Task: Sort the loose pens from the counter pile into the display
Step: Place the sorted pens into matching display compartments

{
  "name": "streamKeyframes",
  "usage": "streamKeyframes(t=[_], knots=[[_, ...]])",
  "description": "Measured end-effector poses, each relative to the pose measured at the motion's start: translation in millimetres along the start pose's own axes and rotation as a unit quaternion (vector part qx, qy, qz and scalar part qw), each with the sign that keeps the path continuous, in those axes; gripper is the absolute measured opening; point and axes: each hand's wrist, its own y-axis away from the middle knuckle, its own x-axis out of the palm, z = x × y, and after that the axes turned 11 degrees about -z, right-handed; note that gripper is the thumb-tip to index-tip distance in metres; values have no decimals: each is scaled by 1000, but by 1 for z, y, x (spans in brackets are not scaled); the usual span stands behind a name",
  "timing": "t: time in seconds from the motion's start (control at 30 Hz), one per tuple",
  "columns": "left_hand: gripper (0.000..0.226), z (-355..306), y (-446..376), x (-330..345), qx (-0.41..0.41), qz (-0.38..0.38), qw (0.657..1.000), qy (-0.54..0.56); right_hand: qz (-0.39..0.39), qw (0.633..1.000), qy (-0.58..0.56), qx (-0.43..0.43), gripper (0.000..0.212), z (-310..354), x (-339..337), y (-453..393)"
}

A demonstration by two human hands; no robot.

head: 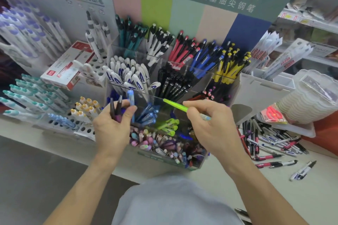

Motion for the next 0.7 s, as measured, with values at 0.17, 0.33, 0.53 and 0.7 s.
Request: streamKeyframes(t=[0.17, 0.33, 0.53, 0.7], knots=[[12, -5, -18, -1, 50, -9, 998, -33, 60, 993, 100, -24, 12, 2, 0, -11], [11, 5, -25, 1, 132, 89, 975, -152, 87, 975, 194, -69, 22, -13, 25, -14], [22, 8, -16, 0, 104, 155, 970, -154, 101, 939, 317, -92, 68, -37, 40, 11], [25, -9, -8, -7, -9, 126, 989, -78, 46, 950, 235, -198, 27, -51, 54, -2]])
